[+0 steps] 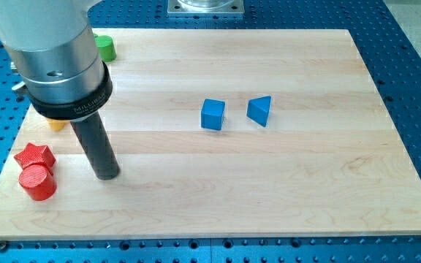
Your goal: Move the blue cube downwards
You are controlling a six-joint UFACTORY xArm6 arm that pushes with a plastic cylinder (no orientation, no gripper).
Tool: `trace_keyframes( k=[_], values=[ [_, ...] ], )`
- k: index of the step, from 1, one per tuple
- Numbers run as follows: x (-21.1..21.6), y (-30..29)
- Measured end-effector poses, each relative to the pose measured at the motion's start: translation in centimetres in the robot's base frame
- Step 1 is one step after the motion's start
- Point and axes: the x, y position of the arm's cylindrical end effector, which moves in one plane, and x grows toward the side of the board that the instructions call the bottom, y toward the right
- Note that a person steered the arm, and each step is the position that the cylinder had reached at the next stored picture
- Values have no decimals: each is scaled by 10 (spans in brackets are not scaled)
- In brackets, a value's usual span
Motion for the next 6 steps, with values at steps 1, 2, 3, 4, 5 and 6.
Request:
trace_keyframes(
  k=[1,2,3,4,5,6],
  values=[
    [-23,1],
    [-131,28],
    [-169,112],
    [-171,186],
    [-83,164],
    [-37,139]
  ],
)
